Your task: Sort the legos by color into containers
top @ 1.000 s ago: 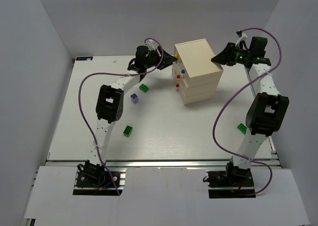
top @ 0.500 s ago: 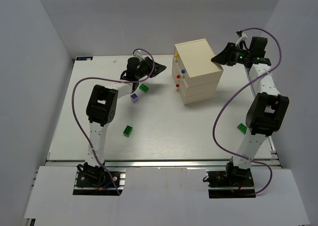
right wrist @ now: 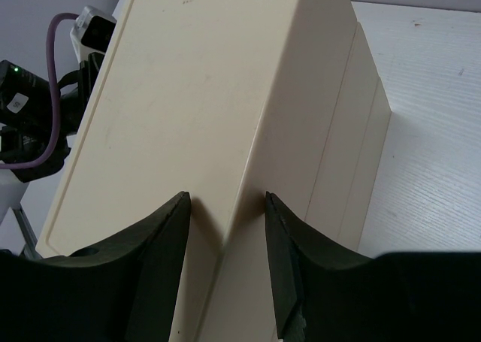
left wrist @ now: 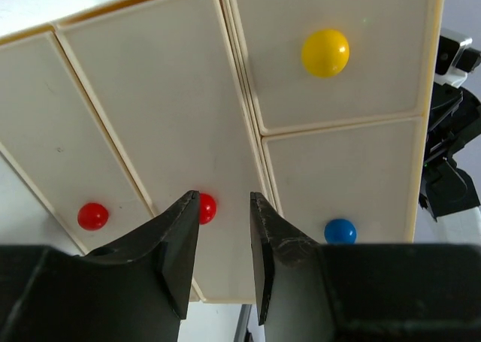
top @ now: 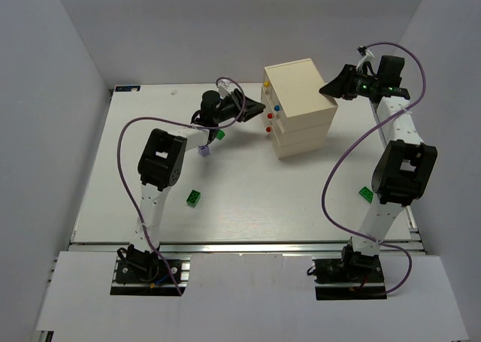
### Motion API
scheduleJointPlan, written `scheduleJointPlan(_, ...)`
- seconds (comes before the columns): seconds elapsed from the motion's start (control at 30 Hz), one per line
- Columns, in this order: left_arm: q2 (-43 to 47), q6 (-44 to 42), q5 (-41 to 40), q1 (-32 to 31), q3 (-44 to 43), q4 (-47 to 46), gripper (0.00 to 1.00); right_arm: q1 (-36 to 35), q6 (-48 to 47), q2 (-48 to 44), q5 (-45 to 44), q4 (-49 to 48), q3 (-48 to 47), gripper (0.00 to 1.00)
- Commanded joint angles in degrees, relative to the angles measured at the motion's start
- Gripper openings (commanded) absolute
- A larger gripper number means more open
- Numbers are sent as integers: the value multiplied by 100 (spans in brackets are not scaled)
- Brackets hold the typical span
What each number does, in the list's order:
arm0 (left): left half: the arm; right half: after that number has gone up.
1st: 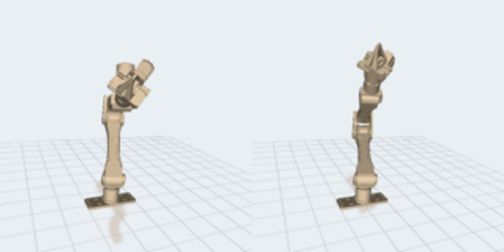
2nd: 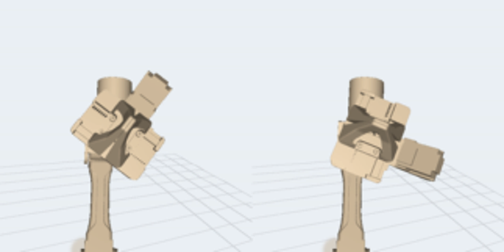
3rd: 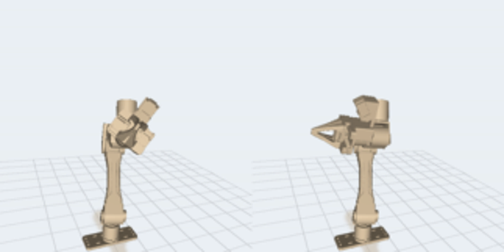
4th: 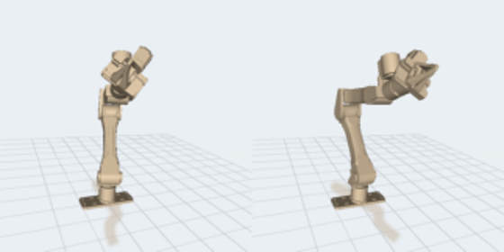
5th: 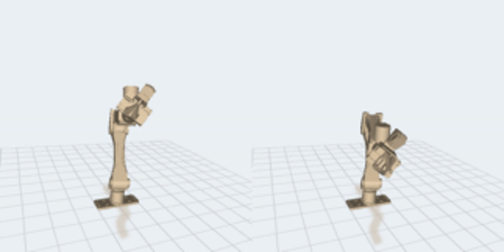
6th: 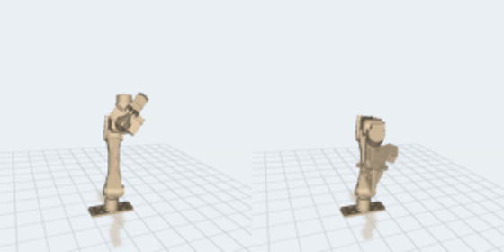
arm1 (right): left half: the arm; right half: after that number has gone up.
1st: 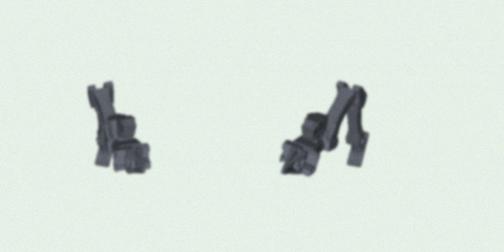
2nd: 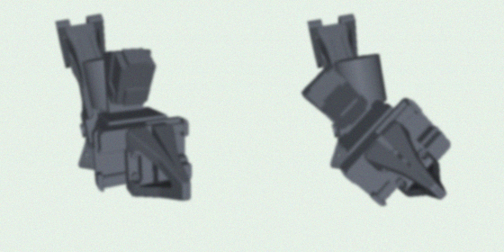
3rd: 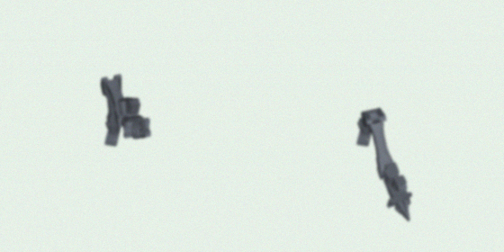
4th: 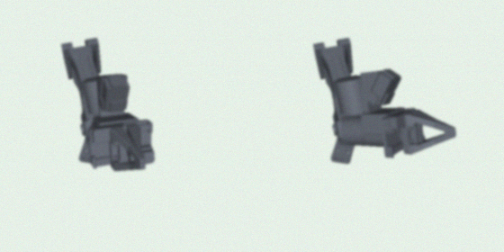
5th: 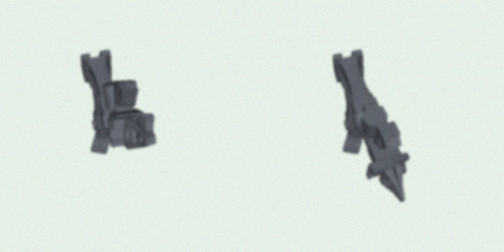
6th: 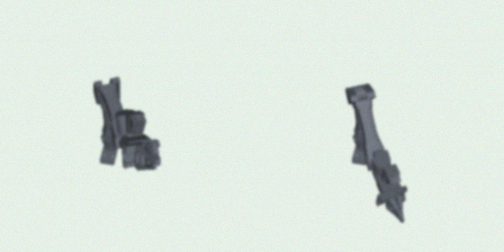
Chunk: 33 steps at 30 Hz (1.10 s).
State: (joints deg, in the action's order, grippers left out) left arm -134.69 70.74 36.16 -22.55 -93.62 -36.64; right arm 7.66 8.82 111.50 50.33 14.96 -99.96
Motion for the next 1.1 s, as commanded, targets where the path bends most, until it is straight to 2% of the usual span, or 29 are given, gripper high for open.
scheduleJointPlan(0.0,84,-78,154,-39,-60,-36,43,-107,-82,214,65,499,214,48)
scheduleJointPlan(0.53,-189,-368,128,-259,-455,694,48,-107,-82,188,39,508,249,49)
scheduleJointPlan(0.73,-268,-403,102,-321,-631,869,46,-116,-82,188,39,499,258,49)
scheduleJointPlan(0.97,-329,-315,110,-373,-683,808,39,-116,-100,187,48,516,284,48)
scheduleJointPlan(1.07,-329,-298,172,-373,-675,808,40,-107,-91,179,56,517,293,48)
